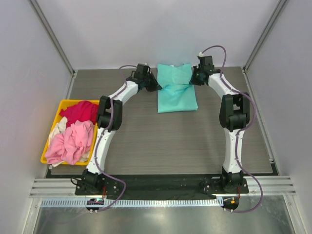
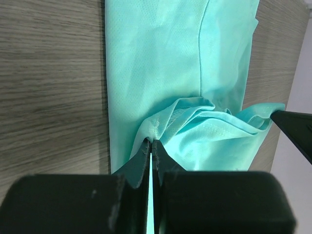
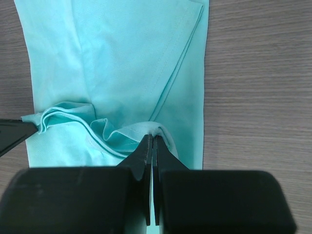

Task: Fold and stack the t-shirts
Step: Fold the tshirt

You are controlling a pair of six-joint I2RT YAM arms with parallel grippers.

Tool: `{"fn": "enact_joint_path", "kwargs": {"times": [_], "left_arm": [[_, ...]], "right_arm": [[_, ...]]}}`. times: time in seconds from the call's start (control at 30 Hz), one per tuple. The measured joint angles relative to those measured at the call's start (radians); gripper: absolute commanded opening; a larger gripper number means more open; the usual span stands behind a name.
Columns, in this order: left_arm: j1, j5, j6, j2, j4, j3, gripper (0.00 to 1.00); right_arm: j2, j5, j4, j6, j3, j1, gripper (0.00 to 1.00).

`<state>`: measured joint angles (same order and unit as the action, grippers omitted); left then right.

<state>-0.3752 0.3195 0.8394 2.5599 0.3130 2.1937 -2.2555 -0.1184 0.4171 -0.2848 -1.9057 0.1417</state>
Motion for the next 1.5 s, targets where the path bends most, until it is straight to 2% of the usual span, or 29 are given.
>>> {"fn": "enact_joint_path", "kwargs": {"times": [0.13,0.2,0.23,0.3,0.33,0.37,0.43,0.53,0.63,0.8,0.97,1.2,1.5], "left_arm": [[0.002,0.008,0.003,0.017,-0.020,0.000,0.01],[0.004,0.015,0.008,0.024,-0.025,0.010,0.06],[0.005,0.018,0.011,0.027,-0.027,0.016,0.16],[0.007,0.018,0.011,0.028,-0.032,0.020,0.28],[0.008,0.017,0.011,0.028,-0.031,0.023,0.34],[0.010,0.017,0.009,0.028,-0.031,0.024,0.41],[0.016,0.017,-0.004,0.027,-0.029,0.024,0.45],[0.028,0.014,-0.032,0.016,-0.002,0.020,0.46],[0.039,0.006,-0.071,-0.056,0.019,-0.066,0.46],[0.043,0.002,-0.124,-0.284,0.035,-0.320,0.46],[0.000,0.009,-0.146,-0.444,0.020,-0.521,0.46],[-0.089,0.015,-0.162,-0.448,0.020,-0.646,0.46],[-0.082,0.004,-0.169,-0.435,0.018,-0.663,0.45]], "right_arm": [[-0.021,0.001,-0.007,0.001,-0.019,-0.001,0.01],[-0.037,0.002,-0.010,0.000,-0.034,-0.001,0.06],[-0.044,0.002,-0.013,0.000,-0.041,-0.001,0.09],[-0.056,0.003,-0.014,-0.002,-0.053,-0.002,0.16],[-0.058,0.005,-0.014,-0.004,-0.054,-0.003,0.27],[-0.057,0.005,-0.013,-0.007,-0.054,-0.005,0.32],[-0.054,0.011,-0.012,-0.013,-0.054,-0.008,0.43],[-0.022,0.015,-0.009,-0.012,-0.014,-0.016,0.49],[0.065,0.014,0.009,-0.004,0.086,-0.022,0.49],[0.224,-0.020,0.063,0.021,0.238,-0.033,0.48],[0.286,-0.071,0.087,0.050,0.323,-0.034,0.48],[0.285,-0.113,0.129,0.078,0.427,-0.034,0.48],[0.269,-0.130,0.131,0.109,0.453,-0.034,0.44]]}}
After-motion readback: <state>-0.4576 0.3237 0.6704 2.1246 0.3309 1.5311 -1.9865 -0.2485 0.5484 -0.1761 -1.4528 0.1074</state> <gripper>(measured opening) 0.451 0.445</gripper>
